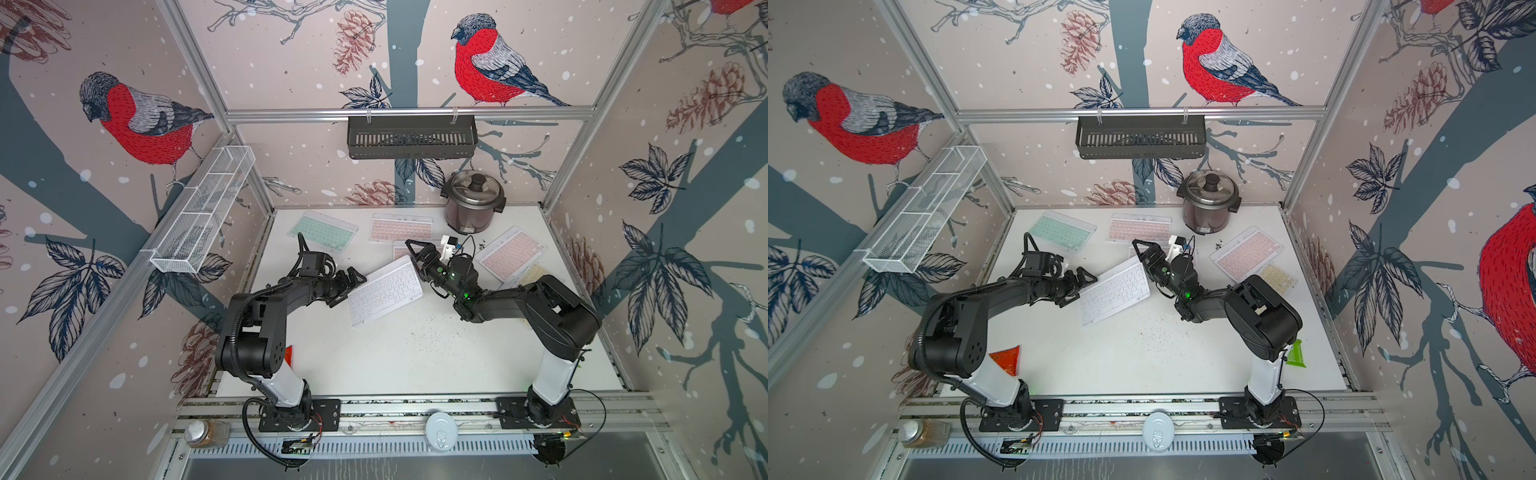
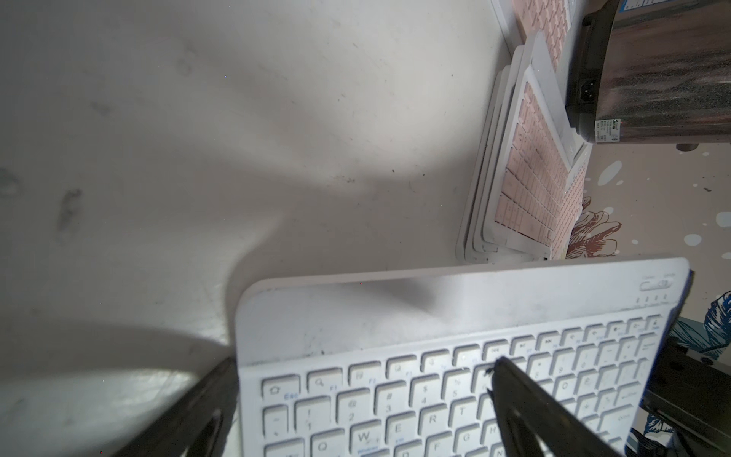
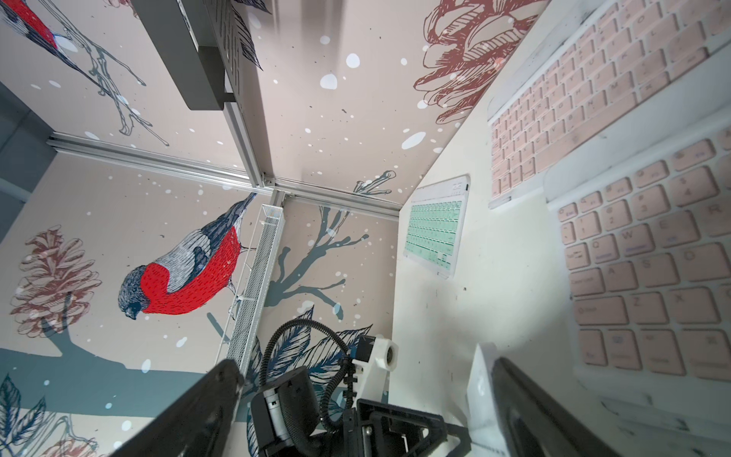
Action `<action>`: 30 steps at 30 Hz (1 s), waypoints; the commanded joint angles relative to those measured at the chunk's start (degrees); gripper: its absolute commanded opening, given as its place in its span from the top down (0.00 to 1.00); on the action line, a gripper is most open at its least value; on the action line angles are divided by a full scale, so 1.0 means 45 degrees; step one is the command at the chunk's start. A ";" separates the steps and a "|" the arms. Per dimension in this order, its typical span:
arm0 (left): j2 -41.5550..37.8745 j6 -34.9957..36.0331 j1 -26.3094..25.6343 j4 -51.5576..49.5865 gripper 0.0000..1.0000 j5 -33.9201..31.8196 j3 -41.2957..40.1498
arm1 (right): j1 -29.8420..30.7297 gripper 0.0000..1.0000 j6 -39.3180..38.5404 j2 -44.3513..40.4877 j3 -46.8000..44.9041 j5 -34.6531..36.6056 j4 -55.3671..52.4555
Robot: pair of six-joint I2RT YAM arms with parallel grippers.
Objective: Stack the numeric keypads
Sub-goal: Pick up the numeric keypad from the center of the board.
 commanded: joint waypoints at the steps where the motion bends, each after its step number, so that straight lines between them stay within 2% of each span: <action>1: 0.0166 -0.0444 -0.0242 -0.1326 0.01 0.1120 -0.0247 | 0.0296 0.00 0.1487 0.0065 0.0001 -0.1645 -0.0676; 9: 0.0128 -0.0487 -0.0242 -0.1223 0.02 0.1105 -0.0400 | 0.0578 0.00 0.2746 0.0521 -0.0077 -0.1078 0.0048; 18: 0.0088 -0.0494 -0.0237 -0.1241 0.01 0.1104 -0.0426 | 0.0786 0.00 0.3427 0.0372 -0.0351 -0.0488 0.0242; 27: -0.0011 -0.0516 -0.0242 -0.1224 0.02 0.1056 -0.0518 | 0.0917 0.00 0.3627 -0.0269 -0.0563 0.0124 -0.0758; 30: -0.0017 -0.0494 -0.0242 -0.1223 0.01 0.1046 -0.0537 | 0.0909 0.00 0.3419 -0.0708 -0.0517 0.0125 -0.1762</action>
